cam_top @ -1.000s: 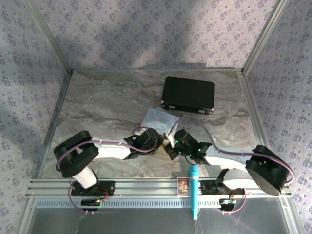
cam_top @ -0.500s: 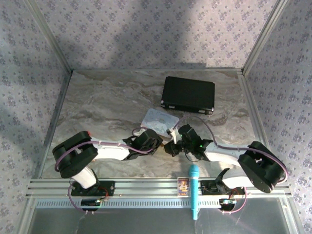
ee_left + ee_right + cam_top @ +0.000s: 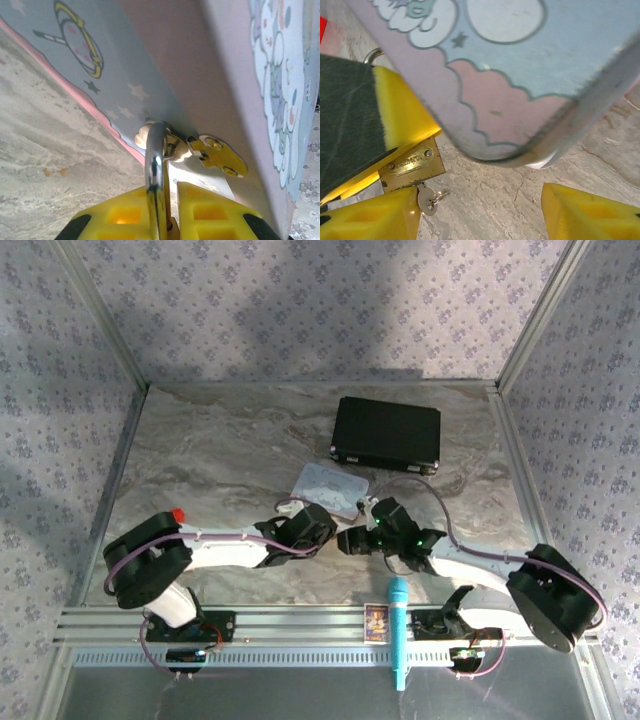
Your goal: Unlock the padlock with the key
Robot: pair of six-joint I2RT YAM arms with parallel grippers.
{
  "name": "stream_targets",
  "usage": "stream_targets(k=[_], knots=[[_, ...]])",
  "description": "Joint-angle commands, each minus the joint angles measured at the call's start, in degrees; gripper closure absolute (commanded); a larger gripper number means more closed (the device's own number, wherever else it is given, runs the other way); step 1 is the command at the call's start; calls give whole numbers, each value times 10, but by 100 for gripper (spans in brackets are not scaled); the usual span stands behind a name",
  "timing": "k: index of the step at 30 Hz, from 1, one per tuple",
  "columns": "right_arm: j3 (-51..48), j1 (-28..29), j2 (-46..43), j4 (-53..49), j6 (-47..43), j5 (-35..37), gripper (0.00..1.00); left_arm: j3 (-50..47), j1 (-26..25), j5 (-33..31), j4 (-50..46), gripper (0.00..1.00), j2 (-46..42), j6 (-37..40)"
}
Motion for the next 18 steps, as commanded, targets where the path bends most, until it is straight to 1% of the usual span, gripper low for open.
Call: stream_targets(k=[1,7,11,13,18], knots=[[15,-44,-3,11,67,87,35,-17,-13,31,-83,100,-4,27],[5,-49,4,23,73,64,35,-28,-10,42,-42,100,4,11],[-7,-58,-2,41,108,68,36,-19,-12,30,-70,100,-4,23],[4,-55,5,49,108,70,35,-8,-12,30,-95,100,-2,36],[32,-54,11,51,99,42,35,-21,-5,33,-108,100,-1,42]])
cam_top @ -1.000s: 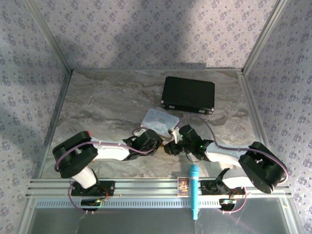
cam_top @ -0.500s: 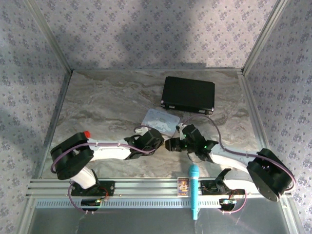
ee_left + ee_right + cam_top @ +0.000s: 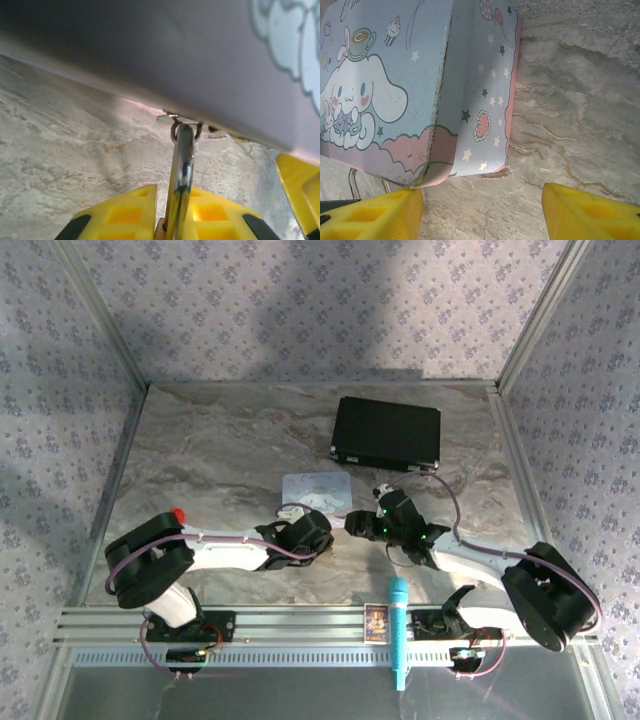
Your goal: Unlock the padlock with the key
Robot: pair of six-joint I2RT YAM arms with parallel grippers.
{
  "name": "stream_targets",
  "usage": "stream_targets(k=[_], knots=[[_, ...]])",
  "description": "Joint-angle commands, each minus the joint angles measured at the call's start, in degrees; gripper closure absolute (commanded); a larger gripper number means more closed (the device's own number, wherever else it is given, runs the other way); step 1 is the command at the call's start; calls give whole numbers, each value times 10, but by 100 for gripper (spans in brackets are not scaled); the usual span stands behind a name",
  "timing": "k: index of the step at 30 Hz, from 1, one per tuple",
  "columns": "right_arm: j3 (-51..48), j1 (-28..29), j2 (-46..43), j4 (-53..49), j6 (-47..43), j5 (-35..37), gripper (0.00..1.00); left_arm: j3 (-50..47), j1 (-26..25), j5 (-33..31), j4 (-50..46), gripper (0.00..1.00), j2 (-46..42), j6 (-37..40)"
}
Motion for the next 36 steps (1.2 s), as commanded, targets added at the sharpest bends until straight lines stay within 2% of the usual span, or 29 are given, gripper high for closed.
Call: stream_targets(k=[1,5,8,12,16,21,25,29,33,36], knots=[[27,-4,-7,16,11,7,35,-7,4,2,-72,100,-6,11],[20,-9,-41,1,21,6,33,17,5,-6,-141,100,-6,49],[48,-11,-43,-36,4,11,27,24,10,2,-164,100,1,80],[140,-17,32,-110,-40,-2,27,30,18,-2,-205,100,4,111],[211,-5,116,-160,-57,-30,31,44,21,-11,-247,97,16,142],[264,32,181,-236,-76,36,33,82,15,-57,-325,89,37,172],[251,19,211,-221,-41,19,33,129,-11,-112,-404,84,61,176],[247,17,225,-206,-32,7,34,140,-20,-113,-417,80,87,179],[248,18,230,-207,-28,7,34,187,-41,-159,-495,76,117,177],[247,16,239,-204,-25,3,34,206,-57,-169,-502,76,126,179]])
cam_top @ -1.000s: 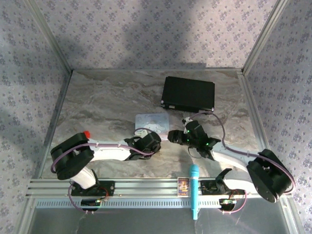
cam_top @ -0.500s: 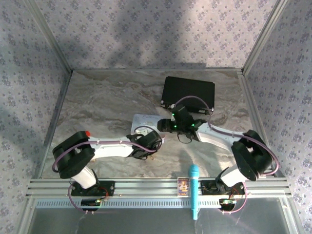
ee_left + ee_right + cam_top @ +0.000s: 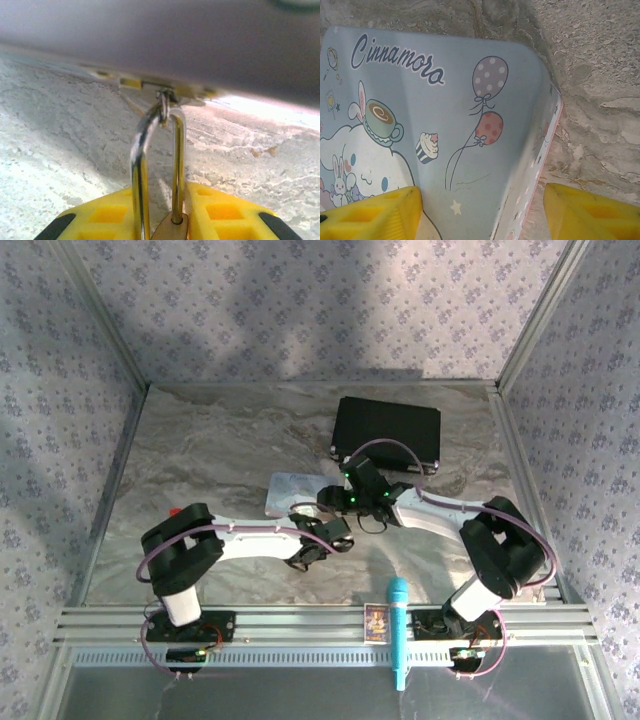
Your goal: Unlock the padlock with the key
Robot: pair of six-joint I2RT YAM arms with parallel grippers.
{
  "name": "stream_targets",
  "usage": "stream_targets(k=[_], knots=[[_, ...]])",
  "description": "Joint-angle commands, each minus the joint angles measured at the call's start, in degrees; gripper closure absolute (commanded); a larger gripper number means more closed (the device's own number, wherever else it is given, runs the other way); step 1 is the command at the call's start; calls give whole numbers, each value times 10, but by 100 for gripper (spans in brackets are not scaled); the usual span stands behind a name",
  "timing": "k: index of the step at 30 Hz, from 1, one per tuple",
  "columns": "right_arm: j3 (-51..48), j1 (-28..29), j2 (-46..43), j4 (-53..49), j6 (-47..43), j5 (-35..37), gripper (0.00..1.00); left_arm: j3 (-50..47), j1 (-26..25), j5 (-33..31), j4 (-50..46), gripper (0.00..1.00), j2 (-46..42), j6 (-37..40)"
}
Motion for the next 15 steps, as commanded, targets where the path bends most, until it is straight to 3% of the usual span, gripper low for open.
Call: stream_targets(k=[1,12,15], knots=[[-13,-6,44,-54,8,14,34,25,-21,-33,-88,76,16,6],[-24,-17,53,-33,23,-7,34,135,-68,-90,-218,75,94,2],[-25,-18,54,-32,25,-11,34,128,-64,-79,-210,67,98,7]])
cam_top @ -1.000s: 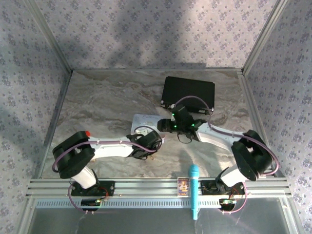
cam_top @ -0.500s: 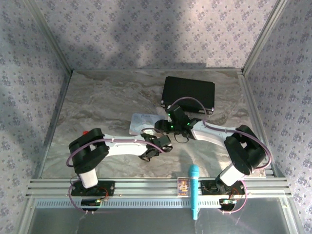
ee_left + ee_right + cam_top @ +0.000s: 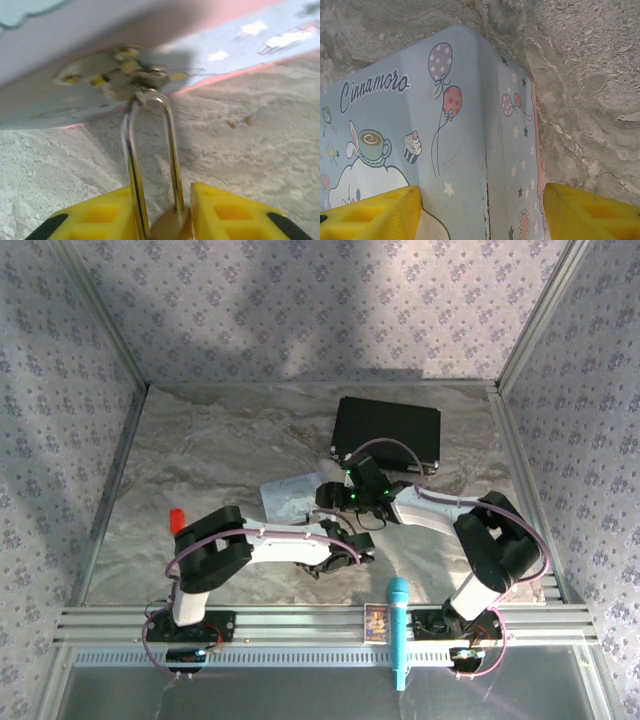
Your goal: Unlock the padlock with the key
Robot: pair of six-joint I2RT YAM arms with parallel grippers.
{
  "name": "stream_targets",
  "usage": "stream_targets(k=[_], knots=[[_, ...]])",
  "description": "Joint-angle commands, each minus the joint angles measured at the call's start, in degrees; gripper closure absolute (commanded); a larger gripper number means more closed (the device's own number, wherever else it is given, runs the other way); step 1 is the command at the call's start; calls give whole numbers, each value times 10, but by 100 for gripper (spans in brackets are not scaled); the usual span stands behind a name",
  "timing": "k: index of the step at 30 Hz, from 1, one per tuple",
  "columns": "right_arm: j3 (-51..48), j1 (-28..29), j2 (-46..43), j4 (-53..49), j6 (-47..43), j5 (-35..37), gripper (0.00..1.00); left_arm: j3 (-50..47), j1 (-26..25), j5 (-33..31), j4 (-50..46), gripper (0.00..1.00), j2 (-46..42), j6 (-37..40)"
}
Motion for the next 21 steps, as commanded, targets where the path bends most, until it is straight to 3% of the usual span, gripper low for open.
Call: stream_targets(k=[1,4,9,16,21], knots=[[-25,-2,32,-74,5,21,34,-2,-2,-8,-50,67,0,3],[-27,-2,30,-76,2,21,34,-25,2,10,-19,66,-23,10],[-31,-3,28,-77,3,25,34,-16,-10,14,-11,75,-29,9],[-36,-2,23,-76,5,25,34,45,-19,-12,-101,81,37,4],[-36,-3,19,-77,6,26,34,65,-21,-24,-136,78,66,9]])
